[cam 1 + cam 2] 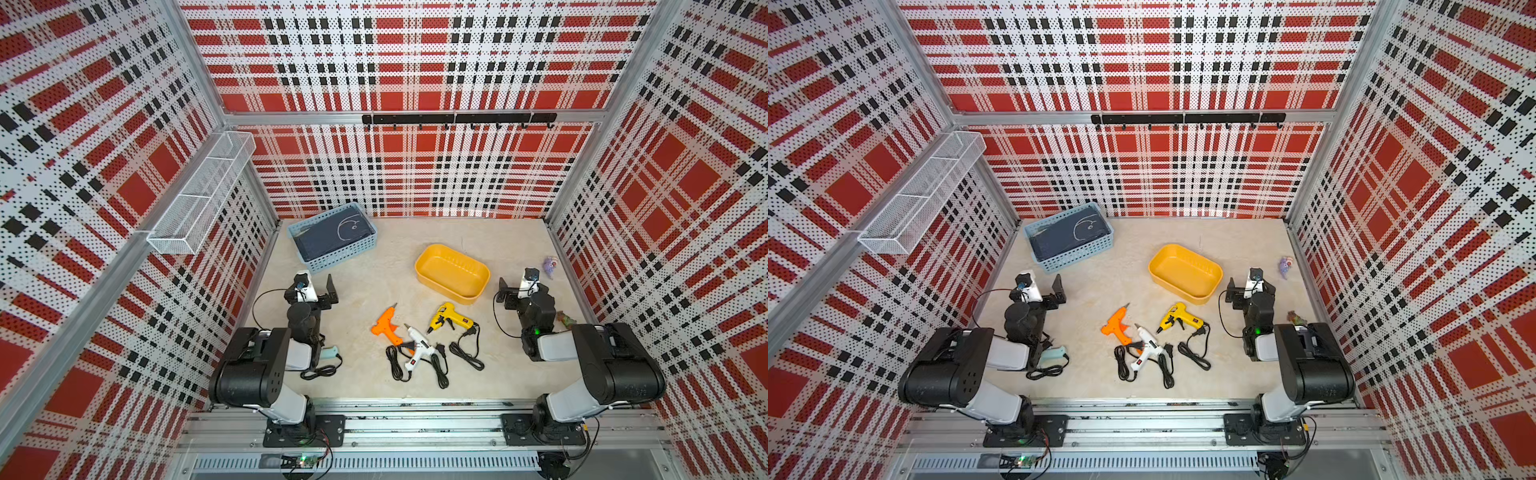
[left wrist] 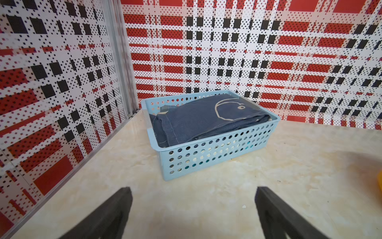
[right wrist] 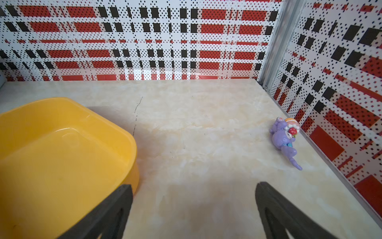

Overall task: Put the hot melt glue gun into the storage box
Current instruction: Adjust the storage box at the center of the board.

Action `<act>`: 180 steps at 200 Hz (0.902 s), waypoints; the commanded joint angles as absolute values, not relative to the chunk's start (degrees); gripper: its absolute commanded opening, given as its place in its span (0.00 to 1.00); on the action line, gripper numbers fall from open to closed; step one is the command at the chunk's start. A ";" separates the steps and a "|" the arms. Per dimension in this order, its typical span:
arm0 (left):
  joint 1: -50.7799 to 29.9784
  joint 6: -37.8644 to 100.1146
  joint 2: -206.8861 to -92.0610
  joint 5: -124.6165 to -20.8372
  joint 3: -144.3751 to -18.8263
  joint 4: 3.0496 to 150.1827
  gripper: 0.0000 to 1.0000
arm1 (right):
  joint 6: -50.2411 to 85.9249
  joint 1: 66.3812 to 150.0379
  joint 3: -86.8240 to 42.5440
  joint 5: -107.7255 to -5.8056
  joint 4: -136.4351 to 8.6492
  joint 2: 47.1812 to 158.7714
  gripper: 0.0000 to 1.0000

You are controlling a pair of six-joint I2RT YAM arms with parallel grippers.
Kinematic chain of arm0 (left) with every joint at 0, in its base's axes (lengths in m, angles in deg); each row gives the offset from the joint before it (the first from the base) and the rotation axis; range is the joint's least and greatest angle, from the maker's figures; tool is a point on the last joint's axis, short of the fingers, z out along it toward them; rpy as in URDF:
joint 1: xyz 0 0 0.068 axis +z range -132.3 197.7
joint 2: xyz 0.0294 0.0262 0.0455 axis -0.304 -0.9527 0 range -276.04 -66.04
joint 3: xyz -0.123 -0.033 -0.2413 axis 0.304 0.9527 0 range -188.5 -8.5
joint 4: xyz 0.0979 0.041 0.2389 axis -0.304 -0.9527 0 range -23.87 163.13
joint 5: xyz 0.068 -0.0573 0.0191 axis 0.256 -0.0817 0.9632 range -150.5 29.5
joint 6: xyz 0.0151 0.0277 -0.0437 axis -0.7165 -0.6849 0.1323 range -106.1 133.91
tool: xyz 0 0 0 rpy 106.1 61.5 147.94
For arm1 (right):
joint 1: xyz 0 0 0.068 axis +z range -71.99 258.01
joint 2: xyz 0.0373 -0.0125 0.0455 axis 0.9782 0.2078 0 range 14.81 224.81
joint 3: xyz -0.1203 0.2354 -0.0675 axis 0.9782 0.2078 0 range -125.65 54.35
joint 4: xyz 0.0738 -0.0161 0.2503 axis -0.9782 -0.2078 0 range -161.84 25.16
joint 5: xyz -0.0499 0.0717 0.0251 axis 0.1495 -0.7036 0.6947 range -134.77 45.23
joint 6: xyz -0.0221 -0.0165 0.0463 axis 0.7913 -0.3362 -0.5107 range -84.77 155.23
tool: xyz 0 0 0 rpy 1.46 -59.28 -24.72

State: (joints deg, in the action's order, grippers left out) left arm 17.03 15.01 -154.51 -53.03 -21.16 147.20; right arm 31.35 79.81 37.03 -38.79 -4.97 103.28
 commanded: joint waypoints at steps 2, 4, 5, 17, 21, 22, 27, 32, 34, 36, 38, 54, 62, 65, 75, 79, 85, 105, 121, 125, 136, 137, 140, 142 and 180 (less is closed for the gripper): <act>17.43 14.78 -154.55 -53.74 -21.86 147.05 0.99 | 31.56 79.41 36.12 -39.13 -5.01 103.16 1.00; 17.35 14.78 -154.51 -53.78 -21.83 147.05 0.99 | 31.59 79.41 36.10 -39.12 -5.04 103.19 1.00; 17.39 14.78 -154.53 -53.71 -21.84 147.05 0.99 | 31.56 79.41 36.13 -39.08 -5.06 103.21 1.00; 17.43 14.76 -154.55 -53.73 -21.86 147.05 0.99 | 31.62 79.41 36.22 -39.08 -5.00 103.23 1.00; 17.43 14.78 -154.48 -53.80 -21.86 147.05 0.99 | 31.61 79.46 36.18 -39.08 -4.96 103.23 1.00; 17.43 14.78 -154.52 -53.72 -21.86 147.05 0.99 | 31.62 79.44 36.13 -39.11 -5.02 103.23 1.00; 17.42 14.77 -154.55 -53.80 -21.86 147.05 0.99 | 31.58 79.43 36.24 -39.06 -4.93 103.23 1.00; 17.43 14.78 -154.55 -53.78 -21.86 147.05 0.99 | 31.59 79.41 36.23 -39.06 -4.90 103.15 1.00; 17.43 14.78 -154.55 -53.79 -21.86 147.05 0.99 | 31.61 79.41 36.24 -39.06 -4.90 103.21 1.00; 17.43 14.78 -154.55 -53.77 -21.86 147.05 0.99 | 31.64 79.44 36.24 -39.05 -4.90 103.22 1.00; 17.39 14.78 -154.55 -53.76 -21.86 147.05 0.99 | 31.61 79.42 36.22 -39.08 -4.90 103.18 1.00; 17.43 14.78 -154.55 -53.78 -21.86 147.05 0.99 | 31.57 79.41 36.23 -39.10 -4.92 103.23 1.00; 17.43 14.77 -154.55 -53.72 -21.86 147.05 0.99 | 31.56 79.41 36.24 -39.05 -4.91 103.22 1.00; 17.43 14.78 -154.55 -53.73 -21.86 147.05 0.99 | 31.60 79.41 36.20 -39.06 -4.96 103.23 1.00; 17.60 14.83 -154.59 -53.84 -21.93 146.99 0.99 | 31.55 79.42 36.22 -39.10 -4.92 103.18 1.00; 17.95 15.19 -154.76 -54.19 -22.07 146.96 0.99 | 31.62 79.41 36.24 -39.06 -4.96 103.15 1.00; 18.09 15.46 -154.69 -54.62 -22.00 146.96 0.99 | 31.58 79.41 36.24 -39.05 -4.91 103.14 1.00; 17.70 16.57 -154.49 -50.24 -21.83 146.83 0.99 | 31.60 79.41 36.24 -39.13 -4.90 103.10 1.00; 17.53 16.55 -154.51 -49.63 -21.99 146.87 0.99 | 31.55 79.41 36.16 -39.16 -4.97 103.22 1.00; 17.48 16.54 -154.58 -49.43 -22.03 146.79 0.99 | 31.57 79.41 36.06 -39.17 -5.06 103.23 1.00; 17.11 16.45 -154.81 -48.77 -22.25 146.84 0.99 | 31.58 79.41 36.05 -39.22 -5.12 103.23 1.00; 17.10 16.37 -154.81 -48.74 -22.27 146.86 0.99 | 31.56 79.41 36.02 -39.18 -5.10 103.23 1.00; 17.08 16.44 -154.86 -48.69 -22.29 146.82 0.99 | 31.56 79.41 36.07 -39.15 -5.13 103.16 1.00; 17.08 16.49 -154.87 -48.73 -22.29 146.79 0.99 | 31.56 79.39 36.02 -39.17 -5.18 103.21 1.00; 16.13 16.52 -154.39 -45.03 -21.88 146.69 0.99 | 31.81 79.41 33.41 -39.81 -10.22 101.68 1.00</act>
